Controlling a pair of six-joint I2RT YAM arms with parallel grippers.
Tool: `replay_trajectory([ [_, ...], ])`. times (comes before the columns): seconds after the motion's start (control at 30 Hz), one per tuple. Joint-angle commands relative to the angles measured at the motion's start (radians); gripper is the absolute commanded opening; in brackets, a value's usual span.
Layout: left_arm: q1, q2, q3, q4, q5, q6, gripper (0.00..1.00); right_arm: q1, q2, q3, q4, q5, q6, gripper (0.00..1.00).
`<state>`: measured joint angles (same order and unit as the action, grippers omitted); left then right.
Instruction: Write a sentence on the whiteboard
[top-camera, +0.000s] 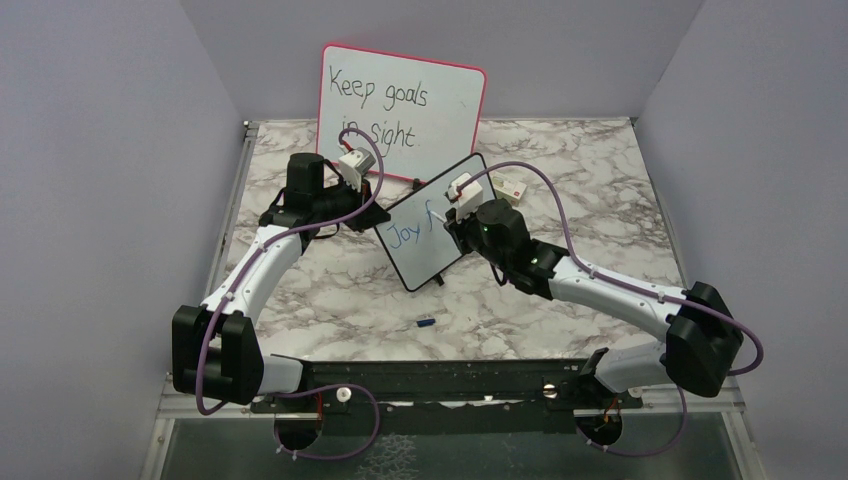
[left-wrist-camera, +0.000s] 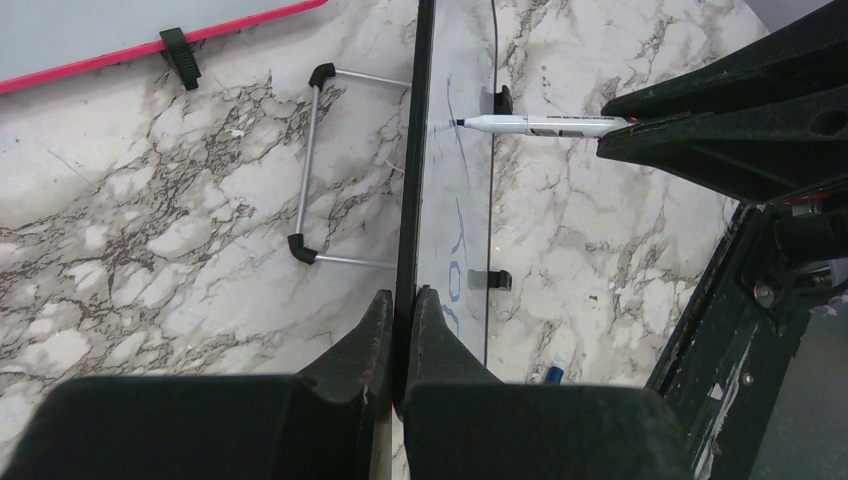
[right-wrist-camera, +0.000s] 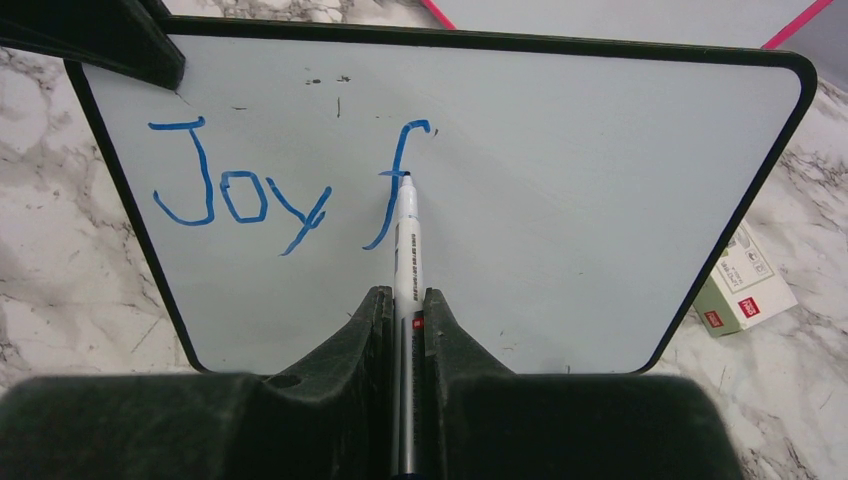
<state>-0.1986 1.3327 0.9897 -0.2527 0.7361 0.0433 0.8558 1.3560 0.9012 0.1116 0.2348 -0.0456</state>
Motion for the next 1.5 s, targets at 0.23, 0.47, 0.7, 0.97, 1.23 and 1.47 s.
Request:
replay_trajectory([
  [0.23,-0.009,0.037,-0.017,-0.082,-0.101,0.051,0.00,-0.007,-0.016,-0.018,0.046,0.017,-0.002,0.00],
  [0.47,-0.010,0.036,-0.019,-0.083,-0.101,0.050,0.00,-0.020,-0.053,-0.040,0.057,0.019,-0.005,0.00],
  [0.7,-0.010,0.037,-0.019,-0.082,-0.101,0.051,0.00,-0.025,-0.058,-0.043,0.082,-0.006,-0.005,0.00],
  [0.97,-0.009,0.037,-0.019,-0.083,-0.100,0.050,0.00,-0.025,-0.045,-0.035,0.093,-0.023,-0.008,0.01],
  [1.23,-0.009,0.037,-0.019,-0.083,-0.097,0.052,0.00,-0.026,-0.025,-0.021,0.097,-0.037,-0.005,0.00],
  [1.47,-0.009,0.038,-0.019,-0.083,-0.095,0.053,0.00,-0.026,-0.006,-0.015,0.110,-0.036,-0.005,0.00],
])
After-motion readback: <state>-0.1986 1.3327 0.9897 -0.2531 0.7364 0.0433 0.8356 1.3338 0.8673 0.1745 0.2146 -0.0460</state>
